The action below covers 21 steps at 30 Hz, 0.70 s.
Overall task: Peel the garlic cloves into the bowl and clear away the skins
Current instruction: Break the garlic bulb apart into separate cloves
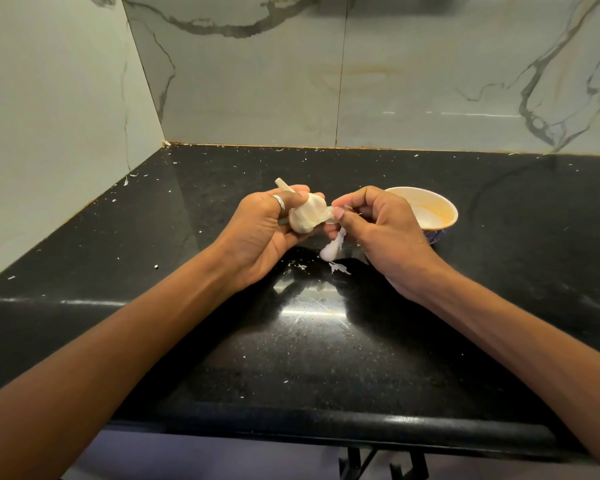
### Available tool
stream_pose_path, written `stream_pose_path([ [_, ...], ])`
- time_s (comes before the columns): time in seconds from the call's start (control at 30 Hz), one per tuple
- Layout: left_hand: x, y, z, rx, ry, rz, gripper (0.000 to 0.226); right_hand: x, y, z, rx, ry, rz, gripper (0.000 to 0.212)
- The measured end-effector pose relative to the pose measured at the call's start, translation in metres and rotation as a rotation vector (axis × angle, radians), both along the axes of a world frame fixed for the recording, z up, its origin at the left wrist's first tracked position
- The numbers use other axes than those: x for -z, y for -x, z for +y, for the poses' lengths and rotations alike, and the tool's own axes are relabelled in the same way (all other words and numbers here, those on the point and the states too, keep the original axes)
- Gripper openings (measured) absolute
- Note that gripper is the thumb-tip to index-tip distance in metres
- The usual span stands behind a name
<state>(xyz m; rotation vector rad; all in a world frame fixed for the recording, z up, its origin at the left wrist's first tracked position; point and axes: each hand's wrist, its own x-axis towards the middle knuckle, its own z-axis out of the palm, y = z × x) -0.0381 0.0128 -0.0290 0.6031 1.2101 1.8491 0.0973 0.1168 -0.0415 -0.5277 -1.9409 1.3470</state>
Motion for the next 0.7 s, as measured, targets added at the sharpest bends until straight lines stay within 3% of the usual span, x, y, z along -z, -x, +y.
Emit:
stream_pose_path([
  [0.2,0.000,-0.003,0.004,-0.012,-0.003,-0.027,0.022,0.001,0.001,0.000,-0.054,0.160,0.051,0.013],
  [0.47,0.005,-0.003,0.009,-0.054,0.029,0.221,0.024,0.001,0.004,-0.003,-0.065,0.160,-0.013,0.008],
  [0.7,0.013,-0.002,0.011,-0.023,0.056,0.396,0.024,0.005,0.005,-0.002,-0.040,0.082,-0.094,0.018],
])
